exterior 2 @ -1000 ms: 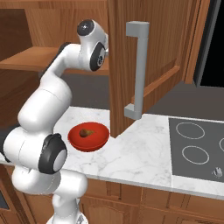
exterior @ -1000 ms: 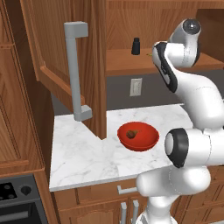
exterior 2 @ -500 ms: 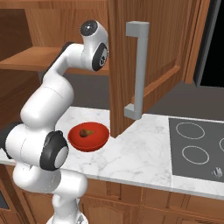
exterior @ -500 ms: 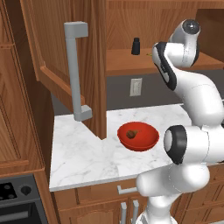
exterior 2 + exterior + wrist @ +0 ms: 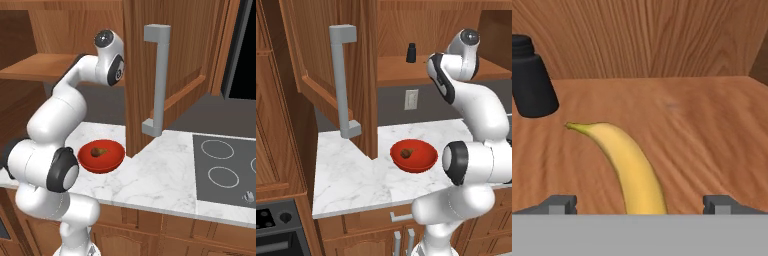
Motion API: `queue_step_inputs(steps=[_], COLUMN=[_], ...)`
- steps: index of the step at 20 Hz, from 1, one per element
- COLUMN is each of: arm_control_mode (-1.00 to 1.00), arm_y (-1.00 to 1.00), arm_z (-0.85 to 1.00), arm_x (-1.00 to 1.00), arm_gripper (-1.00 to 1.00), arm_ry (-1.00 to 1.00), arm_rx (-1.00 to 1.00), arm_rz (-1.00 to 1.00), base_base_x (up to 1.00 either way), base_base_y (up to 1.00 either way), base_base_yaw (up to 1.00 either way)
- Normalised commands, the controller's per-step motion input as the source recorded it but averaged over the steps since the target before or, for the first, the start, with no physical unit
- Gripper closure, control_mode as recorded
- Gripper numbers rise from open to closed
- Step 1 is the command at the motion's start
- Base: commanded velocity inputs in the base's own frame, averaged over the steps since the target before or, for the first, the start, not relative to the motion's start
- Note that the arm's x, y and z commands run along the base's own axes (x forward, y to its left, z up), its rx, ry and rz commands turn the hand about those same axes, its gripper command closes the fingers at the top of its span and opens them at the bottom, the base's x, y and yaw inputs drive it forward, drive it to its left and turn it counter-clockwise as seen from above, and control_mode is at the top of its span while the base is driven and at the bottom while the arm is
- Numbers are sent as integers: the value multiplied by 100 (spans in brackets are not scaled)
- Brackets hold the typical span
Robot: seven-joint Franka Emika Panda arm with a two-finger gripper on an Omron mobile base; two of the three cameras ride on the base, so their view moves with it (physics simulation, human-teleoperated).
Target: Open the cabinet. Pick the pear and banana from the cabinet and place them into the bowl. Then close the cabinet.
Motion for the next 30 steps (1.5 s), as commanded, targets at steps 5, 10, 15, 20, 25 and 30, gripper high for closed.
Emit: queue_step_inputs(steps=[5,10,15,20,25,30], arm_control_mode=[-100,-100,-100,-100,-100,-100], arm_y=[0,0,0,0,0,0], arm_z=[-12,-35,-15,0,0,0], arm_x=[32,28,13,-4,-57,-100], arm_gripper=[-100,-100,100,100,100,100], arm_ry=[1,2,0,0,0,0], arm_rx=[2,0,0,0,0,0], arm_rz=[0,0,0,0,0,0], base_base_x=[0,0,0,0,0,0], base_base_y=[0,0,0,0,0,0], base_base_yaw=[0,0,0,0,0,0])
